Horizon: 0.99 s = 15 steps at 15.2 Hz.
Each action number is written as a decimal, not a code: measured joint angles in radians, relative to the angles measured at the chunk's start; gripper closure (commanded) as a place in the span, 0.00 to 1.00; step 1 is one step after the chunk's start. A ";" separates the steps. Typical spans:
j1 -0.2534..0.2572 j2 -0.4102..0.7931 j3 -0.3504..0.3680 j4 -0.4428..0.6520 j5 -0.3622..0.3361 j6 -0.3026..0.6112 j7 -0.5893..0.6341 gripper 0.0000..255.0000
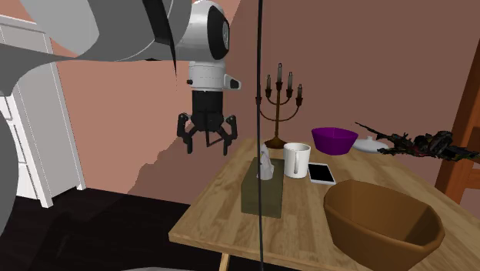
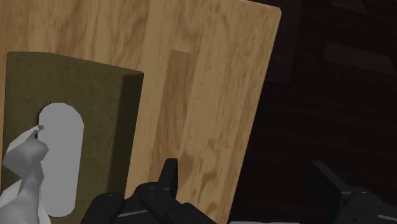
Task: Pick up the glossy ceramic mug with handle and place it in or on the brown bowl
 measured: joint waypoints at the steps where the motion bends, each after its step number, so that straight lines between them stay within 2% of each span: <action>1: 0.000 0.000 0.000 0.000 0.000 0.000 0.000 0.00; 10: -0.048 0.181 -0.114 0.087 -0.110 0.100 -0.148 0.00; 15: -0.072 0.316 -0.179 0.181 -0.154 0.152 -0.235 0.00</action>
